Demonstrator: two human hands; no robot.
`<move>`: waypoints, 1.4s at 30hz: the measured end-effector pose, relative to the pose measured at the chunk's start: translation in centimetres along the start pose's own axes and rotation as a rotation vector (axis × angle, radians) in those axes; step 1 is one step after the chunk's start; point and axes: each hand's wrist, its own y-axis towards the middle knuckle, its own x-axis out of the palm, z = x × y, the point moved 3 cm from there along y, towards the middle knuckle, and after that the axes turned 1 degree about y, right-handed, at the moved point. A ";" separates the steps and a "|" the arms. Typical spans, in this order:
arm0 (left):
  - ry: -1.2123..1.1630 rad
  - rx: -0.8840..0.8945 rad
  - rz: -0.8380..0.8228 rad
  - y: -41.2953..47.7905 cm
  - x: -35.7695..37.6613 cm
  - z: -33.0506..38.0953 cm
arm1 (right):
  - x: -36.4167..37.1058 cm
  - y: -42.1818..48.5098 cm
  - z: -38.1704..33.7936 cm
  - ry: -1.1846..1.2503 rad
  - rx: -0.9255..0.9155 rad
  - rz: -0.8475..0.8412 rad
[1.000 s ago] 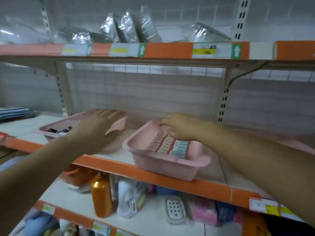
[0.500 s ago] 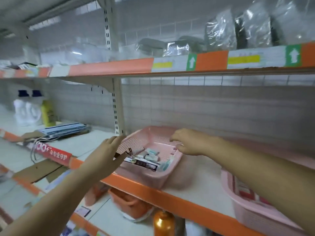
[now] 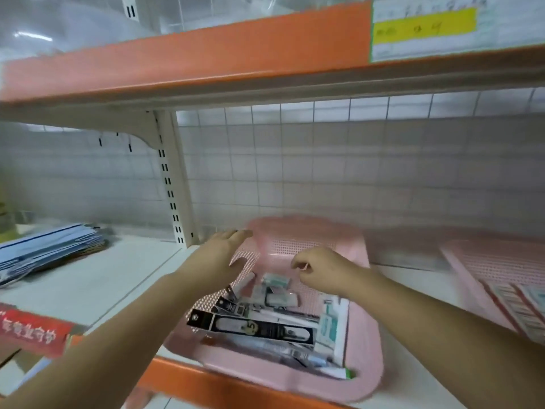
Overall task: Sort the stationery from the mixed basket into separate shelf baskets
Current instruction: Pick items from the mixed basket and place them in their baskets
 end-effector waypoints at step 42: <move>-0.799 0.049 -0.464 10.1 7.1 -0.9 | 1.8 1.4 0.3 -0.120 0.383 0.083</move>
